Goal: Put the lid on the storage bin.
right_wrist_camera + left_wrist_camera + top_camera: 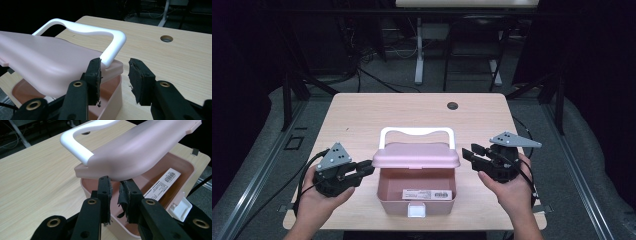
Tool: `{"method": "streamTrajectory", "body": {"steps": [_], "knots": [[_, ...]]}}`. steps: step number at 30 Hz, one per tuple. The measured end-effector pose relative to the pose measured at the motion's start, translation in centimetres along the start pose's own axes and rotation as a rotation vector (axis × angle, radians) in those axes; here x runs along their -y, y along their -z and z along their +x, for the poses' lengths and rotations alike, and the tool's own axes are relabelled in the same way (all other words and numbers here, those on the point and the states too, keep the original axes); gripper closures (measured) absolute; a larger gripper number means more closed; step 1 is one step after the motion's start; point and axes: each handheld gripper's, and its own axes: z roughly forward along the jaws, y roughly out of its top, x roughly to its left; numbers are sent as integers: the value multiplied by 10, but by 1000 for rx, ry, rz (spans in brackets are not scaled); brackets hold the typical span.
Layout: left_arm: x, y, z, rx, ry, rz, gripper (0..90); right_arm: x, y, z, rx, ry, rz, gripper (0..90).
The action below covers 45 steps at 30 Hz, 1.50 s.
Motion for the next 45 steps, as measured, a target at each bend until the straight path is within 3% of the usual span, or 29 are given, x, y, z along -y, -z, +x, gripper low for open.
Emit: {"method": "streamTrajectory", "body": {"steps": [20,27,45], "knots": [[17,-1,-6,18,7,12,777,2,-6,0,-30,-15,-2,604],[22,-2,-9,7,-4,9,779,2,-7,0,-28,-18,1,602],[36,-5,-11,31,18,12,784,6,-16,0,-44,-20,17,600]]}}
